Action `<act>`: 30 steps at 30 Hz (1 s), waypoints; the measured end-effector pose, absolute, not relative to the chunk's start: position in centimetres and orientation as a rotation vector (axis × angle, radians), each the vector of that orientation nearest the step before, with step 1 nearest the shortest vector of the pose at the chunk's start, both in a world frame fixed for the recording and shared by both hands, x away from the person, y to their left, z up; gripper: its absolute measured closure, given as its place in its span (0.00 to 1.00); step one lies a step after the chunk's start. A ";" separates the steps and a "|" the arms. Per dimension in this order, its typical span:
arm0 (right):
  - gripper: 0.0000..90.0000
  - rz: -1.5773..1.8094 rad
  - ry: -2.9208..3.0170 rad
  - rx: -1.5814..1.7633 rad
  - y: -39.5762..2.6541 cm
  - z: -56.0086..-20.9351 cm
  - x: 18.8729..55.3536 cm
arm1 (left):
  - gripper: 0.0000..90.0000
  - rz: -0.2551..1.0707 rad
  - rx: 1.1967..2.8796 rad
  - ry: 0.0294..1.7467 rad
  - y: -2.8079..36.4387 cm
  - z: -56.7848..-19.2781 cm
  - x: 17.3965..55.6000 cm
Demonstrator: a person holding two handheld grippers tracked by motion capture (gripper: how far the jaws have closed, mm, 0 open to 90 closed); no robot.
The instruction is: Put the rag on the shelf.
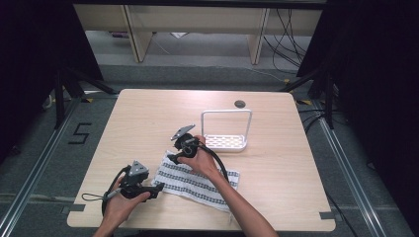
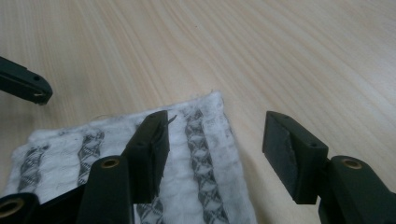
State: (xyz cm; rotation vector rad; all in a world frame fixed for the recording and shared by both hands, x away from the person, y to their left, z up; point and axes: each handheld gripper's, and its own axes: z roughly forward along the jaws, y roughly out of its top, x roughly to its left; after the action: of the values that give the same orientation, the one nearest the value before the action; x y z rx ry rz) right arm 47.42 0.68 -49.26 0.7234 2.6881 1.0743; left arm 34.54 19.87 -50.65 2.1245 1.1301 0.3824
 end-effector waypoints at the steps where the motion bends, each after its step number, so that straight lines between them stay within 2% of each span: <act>1: 0.47 1.070 2.693 0.732 0.9 -49.3 47.5 | 0.29 0.378 2.118 1.139 19.8 -50.7 34.5; 11: 0.52 1.046 2.720 0.740 2.2 -50.5 48.5 | 0.36 0.387 2.140 1.144 18.8 -51.3 35.1; 20: 0.58 1.011 2.741 0.744 3.1 -50.7 49.0 | 0.48 0.433 2.184 1.073 18.9 -51.1 35.2; 23: 0.63 1.002 2.750 0.742 3.3 -50.7 49.1 | 0.54 0.454 2.164 1.064 18.8 -51.2 35.3; 25: 0.65 1.000 2.751 0.737 3.3 -50.6 49.1 | 0.59 0.415 2.172 1.085 18.7 -51.1 35.1; 26: 0.73 0.997 2.755 0.752 3.4 -50.6 49.0 | 0.64 0.391 2.184 1.071 18.7 -51.0 35.0; 30: 0.87 0.997 2.773 0.725 3.4 -50.5 48.8 | 0.80 0.412 2.188 1.023 18.5 -51.0 35.2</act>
State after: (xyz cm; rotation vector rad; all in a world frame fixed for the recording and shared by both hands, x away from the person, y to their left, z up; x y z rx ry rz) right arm 48.76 3.37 -50.53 0.7251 2.7735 0.9969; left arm 35.22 18.54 -51.00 2.1877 1.0230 0.4121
